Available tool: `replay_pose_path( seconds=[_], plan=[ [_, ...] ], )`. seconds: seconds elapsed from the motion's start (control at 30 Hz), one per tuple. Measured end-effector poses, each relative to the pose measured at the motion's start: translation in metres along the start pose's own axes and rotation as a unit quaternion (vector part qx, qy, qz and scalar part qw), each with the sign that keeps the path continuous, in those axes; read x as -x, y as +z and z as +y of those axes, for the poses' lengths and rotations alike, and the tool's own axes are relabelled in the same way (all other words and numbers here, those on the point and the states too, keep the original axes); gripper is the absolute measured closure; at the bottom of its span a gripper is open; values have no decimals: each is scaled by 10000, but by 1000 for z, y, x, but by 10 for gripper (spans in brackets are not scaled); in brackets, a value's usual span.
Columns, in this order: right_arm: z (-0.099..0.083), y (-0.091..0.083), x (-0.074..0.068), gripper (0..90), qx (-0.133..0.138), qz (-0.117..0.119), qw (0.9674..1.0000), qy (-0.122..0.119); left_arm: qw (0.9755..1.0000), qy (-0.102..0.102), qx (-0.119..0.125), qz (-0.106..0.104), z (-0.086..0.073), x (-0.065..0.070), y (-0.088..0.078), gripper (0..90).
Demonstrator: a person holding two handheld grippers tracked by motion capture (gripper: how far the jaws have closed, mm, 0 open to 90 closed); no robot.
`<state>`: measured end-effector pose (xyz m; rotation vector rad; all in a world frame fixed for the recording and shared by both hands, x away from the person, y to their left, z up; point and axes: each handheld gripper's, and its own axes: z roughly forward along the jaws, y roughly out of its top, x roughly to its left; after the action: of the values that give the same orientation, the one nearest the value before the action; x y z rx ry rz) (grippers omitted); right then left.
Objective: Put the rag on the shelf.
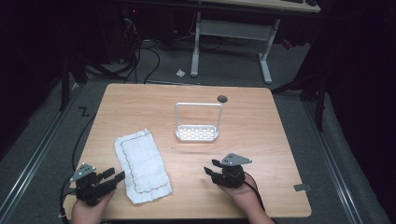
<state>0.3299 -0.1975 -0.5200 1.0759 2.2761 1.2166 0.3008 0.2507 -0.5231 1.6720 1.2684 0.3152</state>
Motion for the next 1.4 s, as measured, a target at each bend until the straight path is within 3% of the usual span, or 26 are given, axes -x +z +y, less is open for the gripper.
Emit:
replay_pose_path(
  seconds=[0.3,0.47,0.57,0.63,0.7,0.8,0.83,0.97,1.0,1.07,1.17,1.4],
  plan=[
    [0,5,-6,530,-47,12,9999,-166,9999,109,-21,26,0,-1,0,440],
    [0,13,-15,528,-196,58,9990,-400,9997,236,-14,73,0,2,0,445],
    [2,17,-23,576,-296,178,9982,-488,9990,386,-117,172,2,6,13,463],
    [3,19,-25,601,-314,195,9980,-518,9991,336,-155,214,5,6,19,514],
    [7,23,-31,695,-290,217,9978,-546,9992,221,-172,282,10,7,29,561],
    [21,38,-43,706,-237,352,9977,-526,9987,286,-266,320,19,11,42,703],
    [29,49,-52,735,-203,398,9968,-657,9978,406,-420,311,19,12,45,764],
    [42,65,-63,772,-178,637,9958,-633,9964,421,-652,347,15,8,47,839],
    [53,79,-73,805,-218,782,9942,-701,9959,344,-763,333,13,3,48,849],
    [56,84,-77,813,-231,830,9938,-707,9961,317,-771,305,12,2,49,853],
    [68,107,-92,854,-407,902,9919,-798,9960,335,-776,301,12,3,49,845],
    [60,116,-94,900,-673,895,9895,-915,9959,377,-790,245,11,6,50,822]
  ],
)
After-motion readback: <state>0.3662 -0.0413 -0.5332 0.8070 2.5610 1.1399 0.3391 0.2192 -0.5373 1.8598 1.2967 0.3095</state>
